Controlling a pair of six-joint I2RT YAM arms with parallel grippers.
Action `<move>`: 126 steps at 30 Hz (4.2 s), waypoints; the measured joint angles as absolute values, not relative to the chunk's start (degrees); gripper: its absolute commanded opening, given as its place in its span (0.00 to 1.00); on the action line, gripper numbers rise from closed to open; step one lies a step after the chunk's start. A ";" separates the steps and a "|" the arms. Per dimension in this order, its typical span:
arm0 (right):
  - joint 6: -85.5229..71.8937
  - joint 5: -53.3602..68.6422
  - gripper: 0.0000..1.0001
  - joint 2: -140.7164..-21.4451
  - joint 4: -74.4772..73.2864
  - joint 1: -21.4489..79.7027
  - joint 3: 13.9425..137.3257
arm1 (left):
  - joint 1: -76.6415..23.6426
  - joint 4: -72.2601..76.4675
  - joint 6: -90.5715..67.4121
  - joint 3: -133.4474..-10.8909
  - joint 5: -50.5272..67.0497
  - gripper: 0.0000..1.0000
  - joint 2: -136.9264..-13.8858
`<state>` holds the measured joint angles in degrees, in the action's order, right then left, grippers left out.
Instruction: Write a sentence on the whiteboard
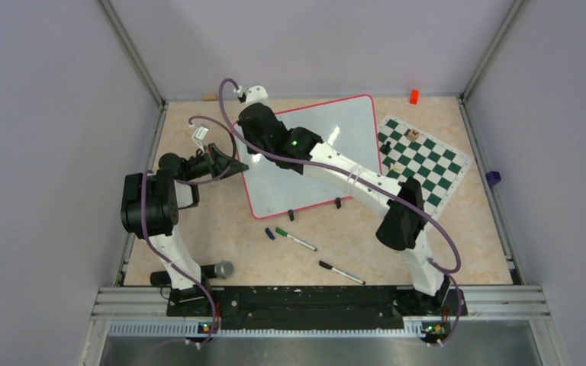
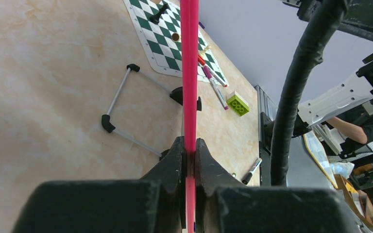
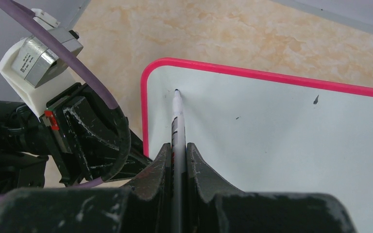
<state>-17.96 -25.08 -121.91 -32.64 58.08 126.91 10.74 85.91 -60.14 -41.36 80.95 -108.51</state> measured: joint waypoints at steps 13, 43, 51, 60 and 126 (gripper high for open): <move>-16.67 -25.89 0.00 -122.17 -32.64 58.08 127.68 | 10.74 86.15 -60.12 -41.21 80.95 0.00 -108.51; -18.13 -22.96 0.00 -120.46 -32.99 58.87 121.73 | 10.74 85.14 -60.20 -41.04 80.16 0.00 -108.51; -17.54 -22.68 0.00 -120.16 -33.54 58.85 121.93 | 10.74 85.54 -60.20 -41.04 80.38 0.00 -108.51; -15.35 -22.74 0.00 -119.61 -32.47 58.83 122.48 | 10.74 85.95 -60.20 -41.04 80.60 0.00 -108.51; -12.19 -30.00 0.00 -122.21 -31.90 58.28 126.89 | 10.74 85.95 -60.34 -41.04 80.55 0.00 -108.49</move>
<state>-12.19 -30.00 -122.21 -31.90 58.28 126.89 10.74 85.95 -60.34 -41.04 80.55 -108.49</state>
